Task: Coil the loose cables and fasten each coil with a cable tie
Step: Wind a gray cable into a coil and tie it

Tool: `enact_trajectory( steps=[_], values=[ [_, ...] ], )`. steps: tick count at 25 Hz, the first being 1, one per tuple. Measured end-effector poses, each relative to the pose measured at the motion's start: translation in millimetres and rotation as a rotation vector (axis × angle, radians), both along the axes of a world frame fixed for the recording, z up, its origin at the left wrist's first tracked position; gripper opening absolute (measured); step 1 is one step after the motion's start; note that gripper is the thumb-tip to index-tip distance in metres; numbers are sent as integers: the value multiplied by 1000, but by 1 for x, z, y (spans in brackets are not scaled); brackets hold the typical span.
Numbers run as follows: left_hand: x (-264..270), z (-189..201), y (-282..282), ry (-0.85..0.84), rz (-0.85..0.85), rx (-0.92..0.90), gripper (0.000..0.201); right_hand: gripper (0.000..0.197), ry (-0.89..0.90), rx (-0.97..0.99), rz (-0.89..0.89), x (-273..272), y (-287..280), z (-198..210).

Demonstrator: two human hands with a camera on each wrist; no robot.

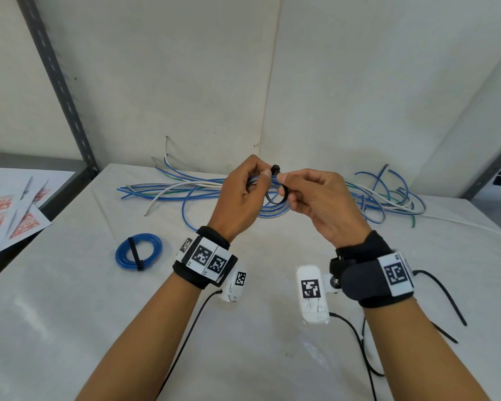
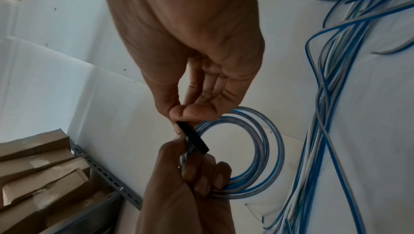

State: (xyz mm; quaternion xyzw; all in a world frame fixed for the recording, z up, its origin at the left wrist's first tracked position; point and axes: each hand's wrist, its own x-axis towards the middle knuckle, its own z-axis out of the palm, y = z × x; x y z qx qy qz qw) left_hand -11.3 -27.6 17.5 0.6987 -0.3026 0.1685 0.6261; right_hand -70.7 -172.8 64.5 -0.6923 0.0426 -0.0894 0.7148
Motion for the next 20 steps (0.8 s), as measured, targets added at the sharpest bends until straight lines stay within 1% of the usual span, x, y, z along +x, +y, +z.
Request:
enact_trajectory(
  steps=[2, 5, 7, 11, 13, 16, 18, 20],
  values=[
    [-4, 1, 0, -58, 5, 49, 18, 7, 42, 83, 8, 0, -1, 1],
    [-8, 1, -1, -82, 12, 80, 16, 7, 115, 251, 21, 1, -3, 5],
    [-8, 2, 0, -100, 35, 81, 15, 6, 115, 293, 22, 0, -3, 5],
    [-13, 3, -2, -160, 51, 89, 11, 8, 101, 314, 17, 2, -3, 5],
    [-12, 1, -7, -109, 36, 62, 11, 8, 98, 312, 24, 2, -5, 6],
    [-2, -3, -8, 13, 49, -53, 11, 7, 58, 244, 51, -1, -6, 2],
    [0, -2, -5, 24, 54, -70, 11, 8, 29, 185, 65, -3, -5, -2],
    [-1, -1, -5, 4, 57, -46, 11, 8, 5, 166, 63, -3, -3, -3]
  ],
)
